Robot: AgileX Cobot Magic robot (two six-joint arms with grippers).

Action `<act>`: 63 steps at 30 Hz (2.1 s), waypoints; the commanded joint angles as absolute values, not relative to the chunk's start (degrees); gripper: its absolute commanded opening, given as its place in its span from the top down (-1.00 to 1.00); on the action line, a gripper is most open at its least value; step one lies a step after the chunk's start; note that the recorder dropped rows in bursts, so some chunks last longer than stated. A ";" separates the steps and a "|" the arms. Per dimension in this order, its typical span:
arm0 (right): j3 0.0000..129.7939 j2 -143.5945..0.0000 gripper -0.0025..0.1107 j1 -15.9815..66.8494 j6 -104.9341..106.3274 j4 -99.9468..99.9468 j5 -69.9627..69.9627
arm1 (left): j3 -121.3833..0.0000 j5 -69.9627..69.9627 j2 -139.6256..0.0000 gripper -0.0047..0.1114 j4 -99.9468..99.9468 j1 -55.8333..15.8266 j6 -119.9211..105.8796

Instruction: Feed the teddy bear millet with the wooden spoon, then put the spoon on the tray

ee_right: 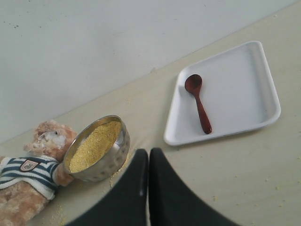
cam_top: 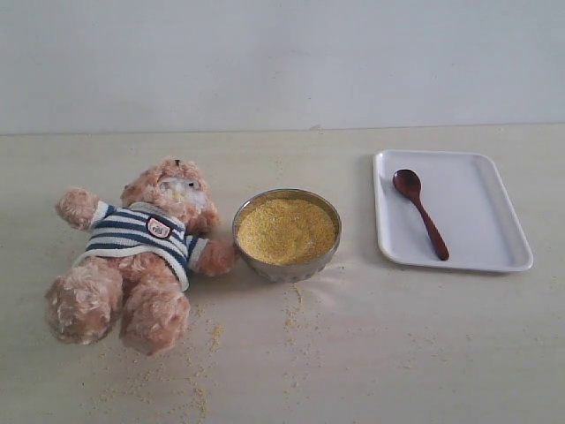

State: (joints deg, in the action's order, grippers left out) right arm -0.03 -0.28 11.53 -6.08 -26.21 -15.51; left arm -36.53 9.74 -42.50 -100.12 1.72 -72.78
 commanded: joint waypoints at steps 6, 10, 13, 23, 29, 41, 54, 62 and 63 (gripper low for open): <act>0.00 -0.07 0.96 11.37 -5.88 -26.14 -15.28 | -36.89 10.28 -23.97 0.83 -99.95 1.70 -77.02; 0.00 -0.07 0.96 11.37 -5.88 -26.14 -15.28 | -36.89 10.06 -19.60 0.83 -99.95 1.70 -77.19; 0.00 -0.07 0.96 11.37 -5.88 -26.14 -15.28 | -36.89 10.19 -17.24 0.83 -99.95 1.70 -77.19; 0.00 -0.07 0.96 11.37 -5.88 -26.14 -15.28 | -36.89 10.07 -14.41 0.83 -99.95 1.70 -77.19; 0.00 -0.07 0.96 11.37 -5.73 -26.14 -15.28 | -36.89 11.24 -14.41 0.83 -99.95 1.70 -77.19; 0.00 -0.07 0.96 11.37 -5.73 -26.14 -15.28 | -36.77 20.92 -14.66 0.83 -93.09 1.70 -73.85; 0.00 -0.07 0.96 11.37 -5.73 -26.14 -15.28 | -36.77 24.61 -13.49 0.83 -39.12 4.24 -2.78; 0.00 -0.07 0.96 11.37 -5.73 -26.14 -15.28 | -26.06 25.29 -5.61 0.83 -30.71 11.80 -2.52; 0.00 -0.07 0.96 11.37 -5.73 -26.14 -15.28 | -23.59 24.92 -4.70 0.83 -29.76 11.95 -2.52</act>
